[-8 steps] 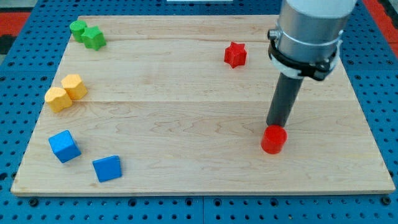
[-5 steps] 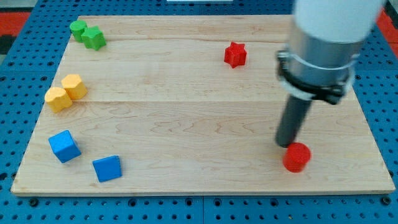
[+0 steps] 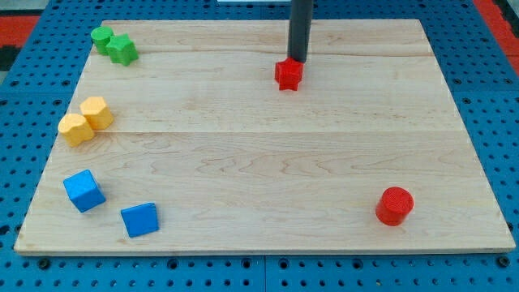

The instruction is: Place the red star towards the top left side of the red circle

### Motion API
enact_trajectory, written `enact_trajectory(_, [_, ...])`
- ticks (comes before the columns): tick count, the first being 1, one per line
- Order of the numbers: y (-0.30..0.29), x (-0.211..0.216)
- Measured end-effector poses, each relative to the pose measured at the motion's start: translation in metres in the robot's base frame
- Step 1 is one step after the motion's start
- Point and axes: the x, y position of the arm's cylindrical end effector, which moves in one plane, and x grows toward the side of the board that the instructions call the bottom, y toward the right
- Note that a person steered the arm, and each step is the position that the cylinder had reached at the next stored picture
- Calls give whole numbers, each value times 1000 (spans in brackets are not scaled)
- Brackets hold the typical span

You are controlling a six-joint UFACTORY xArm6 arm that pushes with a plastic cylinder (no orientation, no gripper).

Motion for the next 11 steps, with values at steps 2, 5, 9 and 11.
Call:
enact_trajectory(2, [-45, 22])
enact_trajectory(5, [-1, 112])
enact_trajectory(9, [65, 112])
enact_trajectory(11, [64, 187])
